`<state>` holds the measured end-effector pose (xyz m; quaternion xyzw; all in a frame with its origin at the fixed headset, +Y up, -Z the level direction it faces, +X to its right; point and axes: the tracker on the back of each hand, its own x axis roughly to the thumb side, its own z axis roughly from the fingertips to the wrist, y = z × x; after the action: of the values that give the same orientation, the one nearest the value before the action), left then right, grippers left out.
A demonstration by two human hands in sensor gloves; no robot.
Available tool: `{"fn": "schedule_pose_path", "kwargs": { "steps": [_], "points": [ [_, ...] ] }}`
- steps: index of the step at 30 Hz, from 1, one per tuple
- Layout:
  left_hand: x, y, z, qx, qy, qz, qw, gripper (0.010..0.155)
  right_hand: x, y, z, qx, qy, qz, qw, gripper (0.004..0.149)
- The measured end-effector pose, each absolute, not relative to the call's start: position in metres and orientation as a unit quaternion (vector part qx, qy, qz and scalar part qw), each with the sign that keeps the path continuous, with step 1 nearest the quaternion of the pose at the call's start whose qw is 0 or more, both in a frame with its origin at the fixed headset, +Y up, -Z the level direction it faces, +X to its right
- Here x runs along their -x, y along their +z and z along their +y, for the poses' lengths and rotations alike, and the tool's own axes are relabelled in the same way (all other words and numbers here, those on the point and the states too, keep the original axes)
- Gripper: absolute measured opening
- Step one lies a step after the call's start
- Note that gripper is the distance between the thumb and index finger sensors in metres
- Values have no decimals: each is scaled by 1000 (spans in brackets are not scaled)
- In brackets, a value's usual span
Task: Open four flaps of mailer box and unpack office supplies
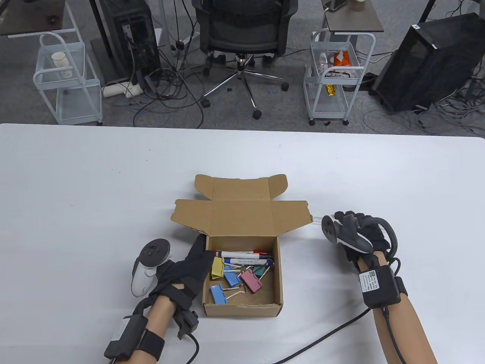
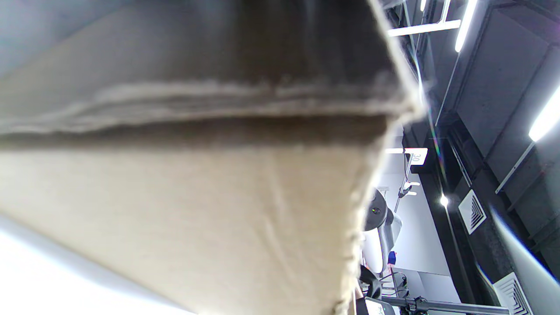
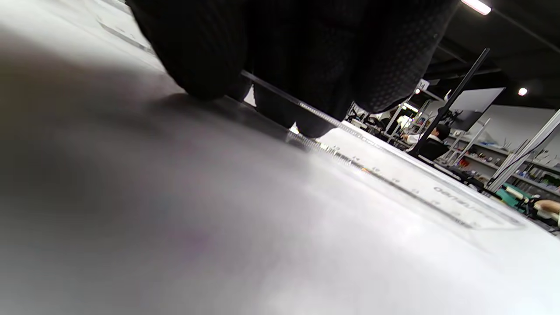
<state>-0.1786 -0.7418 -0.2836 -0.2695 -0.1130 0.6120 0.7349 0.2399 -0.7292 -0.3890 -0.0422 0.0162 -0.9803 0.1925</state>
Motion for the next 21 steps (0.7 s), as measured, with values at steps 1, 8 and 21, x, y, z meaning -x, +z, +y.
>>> {"fn": "schedule_pose_path", "kwargs": {
  "steps": [1,8,21],
  "points": [
    [179,-284,-742,269,612,-113,735,82,-241,-389,-729,43,-981,10,187,44],
    [179,-284,-742,269,612,-113,735,82,-245,-387,-730,39,-985,1,166,44],
    [179,-284,-742,270,615,-114,732,83,-248,-385,-728,23,-989,-5,144,43]
  ]
}}
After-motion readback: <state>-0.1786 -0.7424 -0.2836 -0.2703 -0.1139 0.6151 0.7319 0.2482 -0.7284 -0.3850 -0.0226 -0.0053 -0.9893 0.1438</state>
